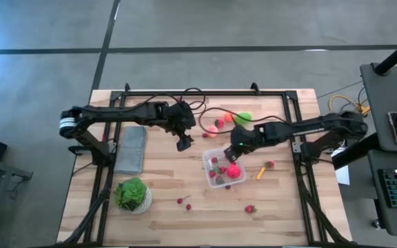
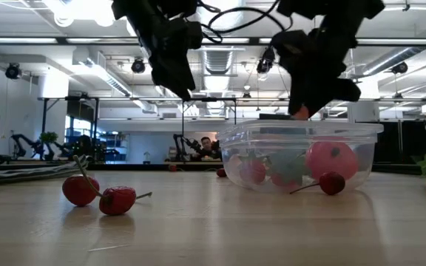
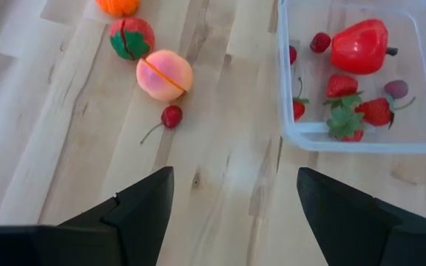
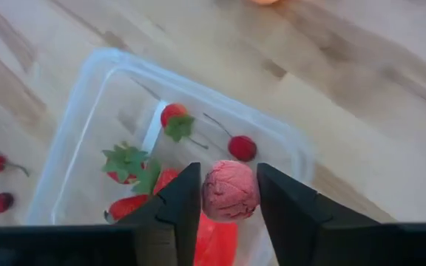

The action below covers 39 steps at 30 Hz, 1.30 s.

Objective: Pick and placing Produce into tupperware
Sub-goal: Put the bottom peach into the transparent bin, then put the cherry into the transparent bin

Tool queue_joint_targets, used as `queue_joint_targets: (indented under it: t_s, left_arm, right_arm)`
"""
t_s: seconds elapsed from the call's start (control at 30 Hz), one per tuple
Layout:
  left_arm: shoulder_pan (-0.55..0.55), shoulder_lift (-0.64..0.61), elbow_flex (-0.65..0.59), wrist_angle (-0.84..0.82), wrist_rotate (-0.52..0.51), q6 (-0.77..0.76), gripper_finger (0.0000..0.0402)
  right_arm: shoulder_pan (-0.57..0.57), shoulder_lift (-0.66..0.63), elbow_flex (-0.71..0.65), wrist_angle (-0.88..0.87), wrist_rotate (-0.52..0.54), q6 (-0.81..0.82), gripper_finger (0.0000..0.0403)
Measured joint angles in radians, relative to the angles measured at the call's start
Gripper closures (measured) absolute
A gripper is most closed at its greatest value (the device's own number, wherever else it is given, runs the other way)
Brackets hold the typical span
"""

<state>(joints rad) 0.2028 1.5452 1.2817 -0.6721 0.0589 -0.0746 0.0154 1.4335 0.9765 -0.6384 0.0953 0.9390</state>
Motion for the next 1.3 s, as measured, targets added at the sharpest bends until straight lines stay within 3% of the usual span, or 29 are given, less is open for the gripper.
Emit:
queue_joint_targets:
  t_s: [0.27, 0.5, 0.67, 0.83, 1.0, 1.13, 1.3]
  left_arm:
    - [0.0, -0.059, -0.082, 0.019, -0.004, -0.05, 0.013]
    - [0.0, -0.083, -0.129, 0.081, -0.001, -0.077, 0.013]
    - [0.0, -0.088, -0.129, 0.091, -0.001, -0.069, 0.013]
    - [0.0, -0.088, -0.129, 0.089, -0.001, -0.07, 0.013]
    - [0.0, -0.088, -0.129, 0.089, 0.008, -0.072, 0.013]
    - [0.0, -0.089, -0.129, 0.088, 0.002, 0.011, 0.013]
    - [0.034, -0.089, -0.126, 0.083, -0.149, -0.02, 0.013]
  right_arm:
    - [0.009, 0.195, 0.156, -0.072, -0.048, -0.014, 0.0202]
    - [0.011, 0.254, 0.281, -0.44, -0.012, 0.085, 0.0168]
    - [0.011, 0.174, 0.222, -0.622, -0.026, 0.195, 0.0163]
    - [0.019, 0.031, 0.06, -0.587, -0.101, 0.304, 0.0163]
    - [0.059, -0.111, -0.051, -0.577, -0.102, 0.436, 0.0167]
    - [0.092, -0.199, -0.085, -0.571, -0.066, 0.503, 0.0164]
    - [0.103, -0.263, -0.098, -0.554, -0.025, 0.509, 0.0161]
